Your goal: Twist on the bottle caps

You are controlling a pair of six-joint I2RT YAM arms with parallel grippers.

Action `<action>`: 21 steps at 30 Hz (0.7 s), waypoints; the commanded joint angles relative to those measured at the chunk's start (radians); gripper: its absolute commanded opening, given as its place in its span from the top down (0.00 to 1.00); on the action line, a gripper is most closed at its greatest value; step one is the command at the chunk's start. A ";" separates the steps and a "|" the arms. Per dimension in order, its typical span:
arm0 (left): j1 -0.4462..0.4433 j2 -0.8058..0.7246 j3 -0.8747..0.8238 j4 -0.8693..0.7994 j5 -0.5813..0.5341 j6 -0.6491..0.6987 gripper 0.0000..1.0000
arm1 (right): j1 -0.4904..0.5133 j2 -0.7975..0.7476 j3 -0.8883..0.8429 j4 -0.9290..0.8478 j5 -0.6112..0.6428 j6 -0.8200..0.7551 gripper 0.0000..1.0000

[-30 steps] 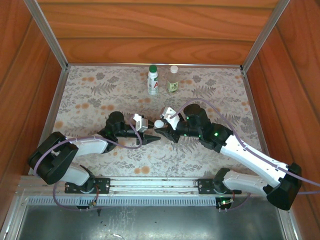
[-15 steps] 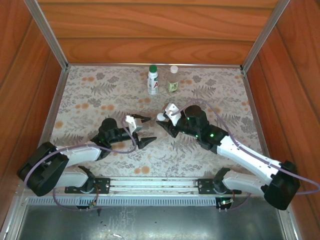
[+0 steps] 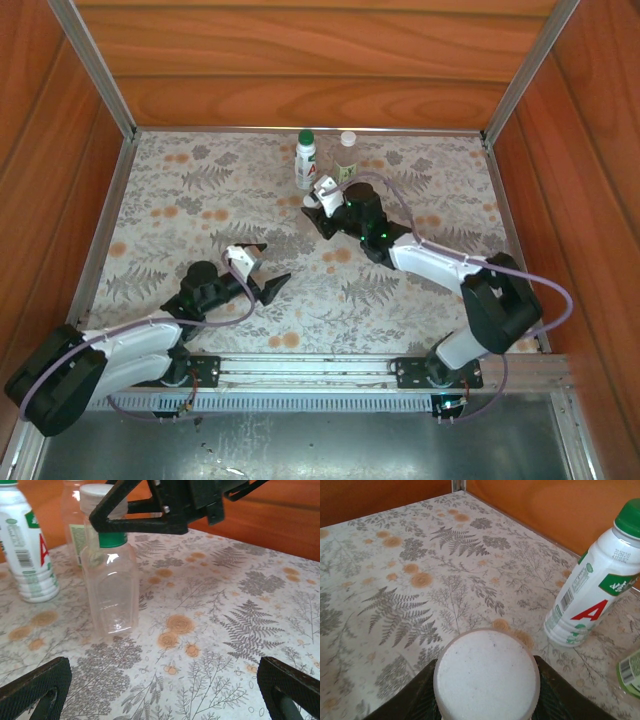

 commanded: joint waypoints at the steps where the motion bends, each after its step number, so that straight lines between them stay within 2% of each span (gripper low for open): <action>1: -0.001 -0.051 0.002 -0.090 -0.072 -0.006 0.00 | -0.015 0.061 0.045 0.109 -0.032 0.031 0.71; 11: -0.002 -0.059 0.015 -0.127 -0.066 0.014 0.00 | -0.018 0.174 0.064 0.110 -0.063 0.062 0.70; 14: -0.002 -0.056 0.018 -0.131 -0.055 0.015 0.00 | -0.018 0.187 0.066 0.099 -0.068 0.063 0.67; 17: -0.002 -0.049 0.024 -0.135 -0.049 0.016 0.00 | -0.017 0.186 0.073 0.088 -0.070 0.062 0.58; 21: -0.002 -0.048 0.026 -0.140 -0.059 0.015 0.00 | -0.018 0.151 0.079 0.078 -0.056 0.062 0.37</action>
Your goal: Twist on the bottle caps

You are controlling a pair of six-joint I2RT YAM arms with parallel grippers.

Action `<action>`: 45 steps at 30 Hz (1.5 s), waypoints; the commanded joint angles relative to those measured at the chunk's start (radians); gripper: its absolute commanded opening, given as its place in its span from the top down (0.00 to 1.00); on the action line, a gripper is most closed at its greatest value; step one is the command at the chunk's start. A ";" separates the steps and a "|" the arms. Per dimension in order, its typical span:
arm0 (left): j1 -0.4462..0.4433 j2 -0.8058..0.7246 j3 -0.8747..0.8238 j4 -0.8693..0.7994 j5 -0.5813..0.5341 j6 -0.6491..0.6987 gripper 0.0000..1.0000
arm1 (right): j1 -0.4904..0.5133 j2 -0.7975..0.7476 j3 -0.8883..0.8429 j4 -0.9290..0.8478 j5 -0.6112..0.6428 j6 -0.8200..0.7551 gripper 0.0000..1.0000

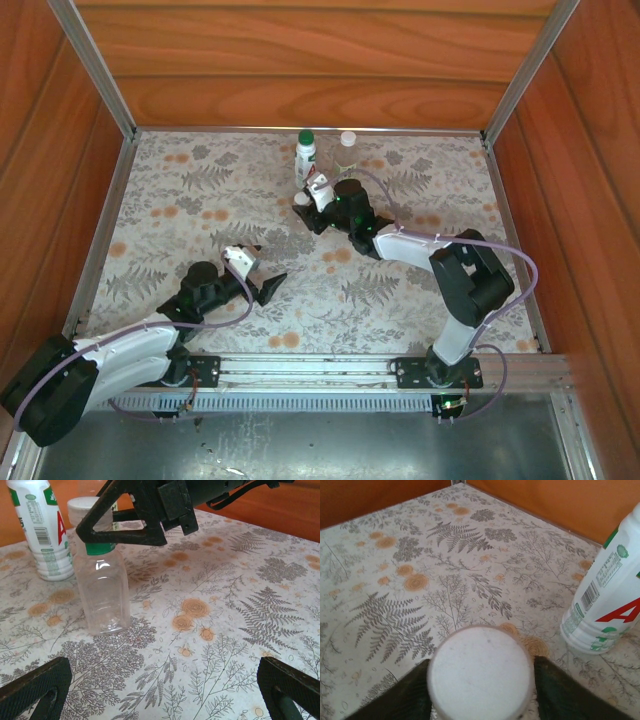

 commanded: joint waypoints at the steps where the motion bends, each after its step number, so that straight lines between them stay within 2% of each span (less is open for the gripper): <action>1: -0.001 0.001 0.021 -0.016 -0.013 0.012 0.00 | -0.005 -0.036 0.021 -0.022 -0.004 0.002 0.34; 5: 0.002 -0.005 0.023 -0.022 -0.047 0.011 0.00 | -0.008 -0.131 0.012 -0.065 0.064 -0.032 0.14; 8: 0.006 -0.006 0.030 -0.028 -0.066 0.015 0.00 | -0.020 -0.216 -0.034 -0.068 0.082 -0.035 0.03; 14: 0.044 -0.013 0.067 -0.053 -0.123 0.065 0.00 | -0.101 -0.362 -0.189 -0.018 0.249 -0.039 0.02; 19: 0.155 -0.056 0.077 -0.075 -0.207 0.137 0.00 | -0.228 -0.470 -0.361 0.056 0.326 -0.040 0.01; 21: 0.238 -0.065 0.087 -0.075 -0.209 0.096 0.00 | -0.278 -0.502 -0.413 0.062 0.342 -0.031 0.00; 22: 0.274 -0.064 0.094 -0.075 -0.197 0.103 0.00 | -0.304 -0.513 -0.436 0.064 0.339 -0.027 0.00; 27: 0.390 0.039 0.136 -0.071 -0.332 0.165 0.00 | -0.423 -0.479 -0.520 0.145 0.283 -0.042 0.00; 29: 0.465 0.103 0.156 -0.059 -0.306 0.143 0.00 | -0.473 -0.438 -0.520 0.146 0.251 -0.085 0.00; 34: 0.572 0.280 0.181 0.061 -0.296 0.123 0.00 | -0.622 -0.338 -0.524 0.226 0.091 0.035 0.00; 40: 0.692 0.514 0.262 0.135 -0.245 0.013 0.00 | -0.660 -0.197 -0.540 0.383 0.040 0.060 0.00; 43: 0.705 0.611 0.294 0.155 -0.235 0.002 0.00 | -0.681 -0.208 -0.501 0.279 0.023 0.084 0.00; 45: 0.715 0.633 0.299 0.176 -0.245 -0.010 0.00 | -0.685 -0.205 -0.498 0.283 0.019 0.087 0.00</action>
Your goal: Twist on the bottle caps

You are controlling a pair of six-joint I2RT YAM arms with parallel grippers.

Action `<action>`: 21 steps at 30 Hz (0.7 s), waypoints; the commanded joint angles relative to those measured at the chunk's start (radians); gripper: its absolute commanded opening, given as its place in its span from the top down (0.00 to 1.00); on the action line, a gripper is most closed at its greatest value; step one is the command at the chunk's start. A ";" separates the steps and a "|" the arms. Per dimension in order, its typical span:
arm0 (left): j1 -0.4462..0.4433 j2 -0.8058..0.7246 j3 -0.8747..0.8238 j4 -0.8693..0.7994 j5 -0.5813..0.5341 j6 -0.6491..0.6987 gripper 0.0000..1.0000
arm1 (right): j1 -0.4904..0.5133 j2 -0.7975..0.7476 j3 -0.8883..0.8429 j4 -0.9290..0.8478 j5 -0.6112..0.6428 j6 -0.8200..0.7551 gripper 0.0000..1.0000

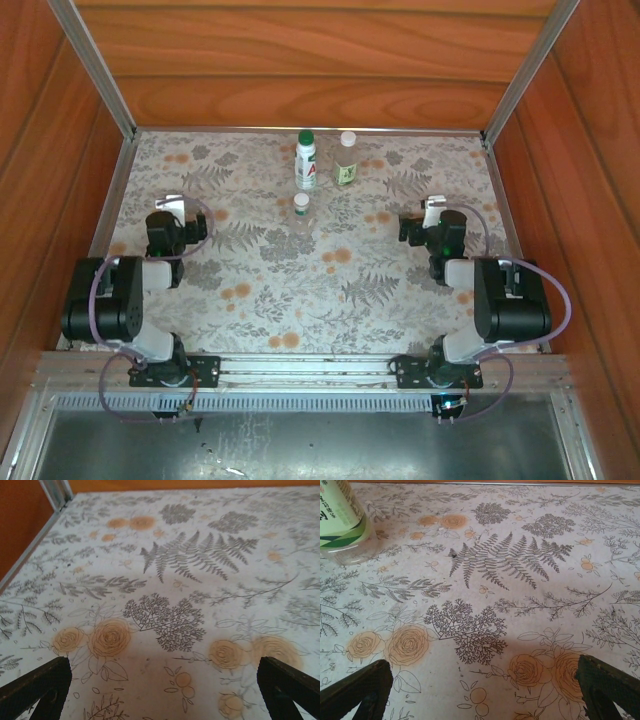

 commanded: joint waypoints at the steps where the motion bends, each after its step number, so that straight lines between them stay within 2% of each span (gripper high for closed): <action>1: 0.017 0.022 0.014 0.057 0.019 -0.051 0.00 | -0.018 -0.003 0.025 0.011 -0.039 0.031 0.00; 21: 0.014 0.031 0.021 0.057 0.015 -0.043 0.00 | -0.018 -0.004 0.027 0.007 -0.037 0.029 0.00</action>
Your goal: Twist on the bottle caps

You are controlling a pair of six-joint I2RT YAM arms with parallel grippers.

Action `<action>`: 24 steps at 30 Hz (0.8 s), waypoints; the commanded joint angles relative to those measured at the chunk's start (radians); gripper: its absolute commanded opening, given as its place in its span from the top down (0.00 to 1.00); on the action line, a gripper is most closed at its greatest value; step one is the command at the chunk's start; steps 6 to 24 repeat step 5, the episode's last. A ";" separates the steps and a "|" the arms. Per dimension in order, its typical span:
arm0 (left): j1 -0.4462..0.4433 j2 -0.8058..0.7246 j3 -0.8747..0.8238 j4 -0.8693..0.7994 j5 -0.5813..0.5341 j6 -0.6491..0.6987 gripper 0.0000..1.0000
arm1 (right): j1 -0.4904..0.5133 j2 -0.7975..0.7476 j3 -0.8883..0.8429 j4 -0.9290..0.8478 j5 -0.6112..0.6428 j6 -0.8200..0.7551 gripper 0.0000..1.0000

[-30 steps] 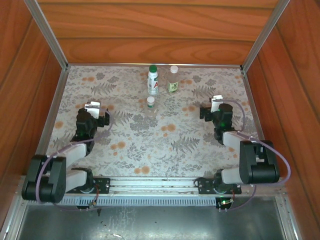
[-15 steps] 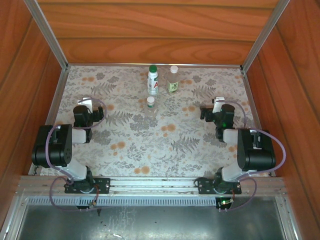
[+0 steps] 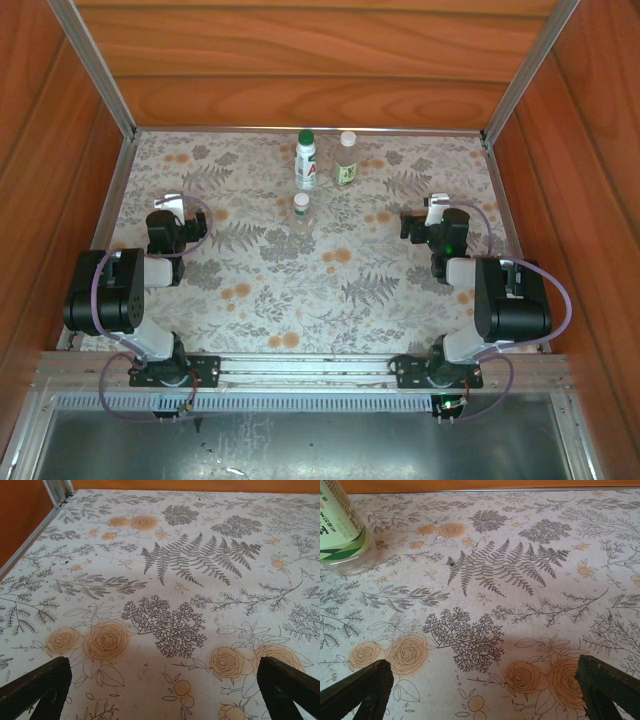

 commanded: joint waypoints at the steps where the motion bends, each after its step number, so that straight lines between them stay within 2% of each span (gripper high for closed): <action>1: 0.005 0.006 0.018 0.021 0.014 -0.008 0.00 | -0.006 -0.002 0.015 0.007 -0.018 0.011 0.00; 24: 0.005 0.000 0.015 0.019 0.014 -0.008 0.00 | -0.006 -0.005 0.015 0.007 -0.019 0.011 0.00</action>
